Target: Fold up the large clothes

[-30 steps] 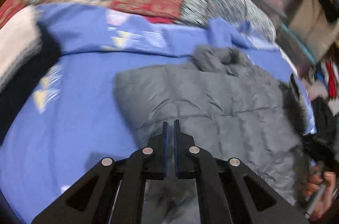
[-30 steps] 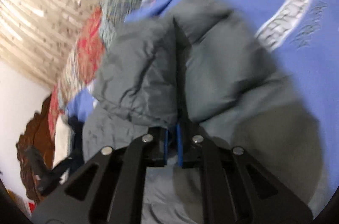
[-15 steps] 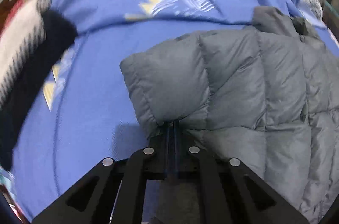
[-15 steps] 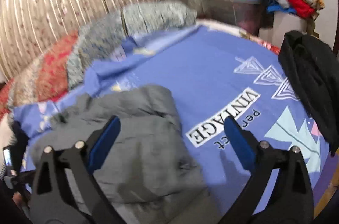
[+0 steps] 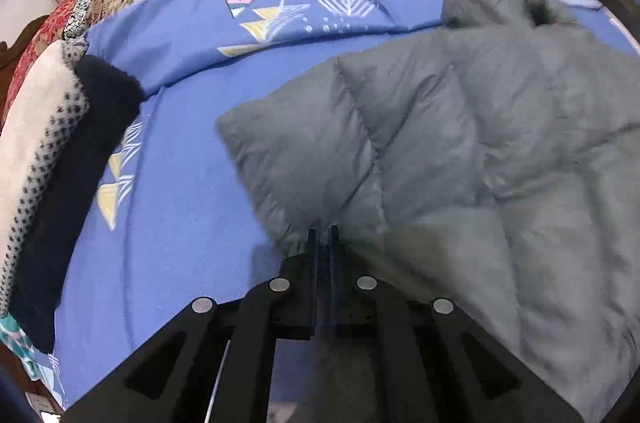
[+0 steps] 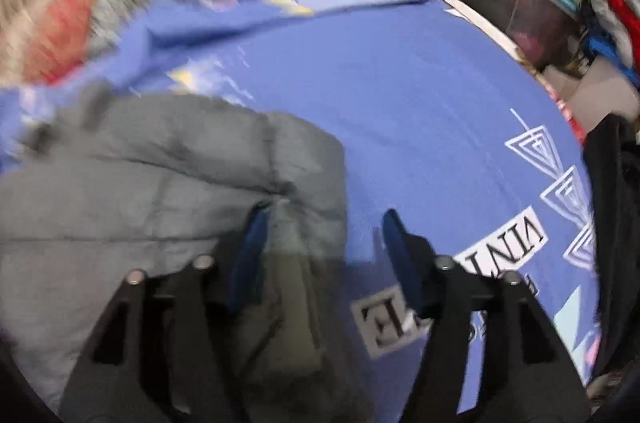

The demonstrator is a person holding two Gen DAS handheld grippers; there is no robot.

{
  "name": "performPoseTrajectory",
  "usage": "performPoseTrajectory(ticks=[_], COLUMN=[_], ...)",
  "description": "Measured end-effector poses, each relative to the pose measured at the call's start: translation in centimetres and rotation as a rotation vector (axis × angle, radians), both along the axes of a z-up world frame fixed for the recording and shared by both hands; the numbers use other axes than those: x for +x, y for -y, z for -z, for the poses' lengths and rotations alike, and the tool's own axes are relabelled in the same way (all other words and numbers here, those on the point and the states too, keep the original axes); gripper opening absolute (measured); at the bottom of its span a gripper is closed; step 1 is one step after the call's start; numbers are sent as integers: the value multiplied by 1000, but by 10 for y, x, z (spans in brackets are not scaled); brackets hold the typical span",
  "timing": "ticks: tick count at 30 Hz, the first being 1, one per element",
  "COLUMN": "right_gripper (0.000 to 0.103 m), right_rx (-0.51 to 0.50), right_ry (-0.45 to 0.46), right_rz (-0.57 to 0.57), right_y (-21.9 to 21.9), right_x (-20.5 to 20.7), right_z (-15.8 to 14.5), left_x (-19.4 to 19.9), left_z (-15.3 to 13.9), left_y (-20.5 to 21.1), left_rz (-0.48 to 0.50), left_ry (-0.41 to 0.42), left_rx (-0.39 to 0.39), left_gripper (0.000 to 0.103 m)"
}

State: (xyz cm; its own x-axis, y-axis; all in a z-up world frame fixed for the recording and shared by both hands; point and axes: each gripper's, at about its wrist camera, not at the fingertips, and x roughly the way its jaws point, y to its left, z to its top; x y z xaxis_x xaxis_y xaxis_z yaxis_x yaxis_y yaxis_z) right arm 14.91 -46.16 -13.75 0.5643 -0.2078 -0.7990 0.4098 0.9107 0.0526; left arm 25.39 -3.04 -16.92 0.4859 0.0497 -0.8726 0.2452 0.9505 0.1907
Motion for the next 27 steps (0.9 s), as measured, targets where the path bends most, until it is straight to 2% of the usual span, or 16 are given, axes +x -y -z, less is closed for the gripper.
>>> performPoseTrajectory(ticks=[1,2,4,8,11,13,16,19,22,25,27], right_gripper=[84,88,91,92,92,92,92,92,92,92,92], right_rx=[32,72,145,299,365,443,511,570,556,571,543], right_ry=[48,119,162,148,119,97,57,13,-12,-13,-26], right_rz=[-6,-17,-66,-168,-188,-201,-275,-370,-440,-490,-525], right_y=[4,8,12,11,9,4,-15,-39,-61,-76,-84], right_x=[-15,-45,-89,-176,-242,-280,-311,-325,-332,-337,-339], right_z=[-7,-19,-34,-33,-17,-2,15,28,34,32,29], left_x=[-10,-17,-43,-105,-159,-195,-237,-269,-291,-301,-307], left_z=[-10,-17,-35,-45,-33,-17,3,18,29,44,52], left_y=[-11,-20,-54,-102,-115,-117,-112,-107,-100,-96,-88], left_rz=[1,2,-5,3,40,52,74,103,114,122,143], left_ry=[18,29,27,-37,-131,-207,-255,-273,-269,-319,-341], left_rx=[-8,-21,-106,-248,-344,-402,-405,-393,-373,-387,-371], left_gripper=[28,28,28,29,31,32,33,33,36,41,42])
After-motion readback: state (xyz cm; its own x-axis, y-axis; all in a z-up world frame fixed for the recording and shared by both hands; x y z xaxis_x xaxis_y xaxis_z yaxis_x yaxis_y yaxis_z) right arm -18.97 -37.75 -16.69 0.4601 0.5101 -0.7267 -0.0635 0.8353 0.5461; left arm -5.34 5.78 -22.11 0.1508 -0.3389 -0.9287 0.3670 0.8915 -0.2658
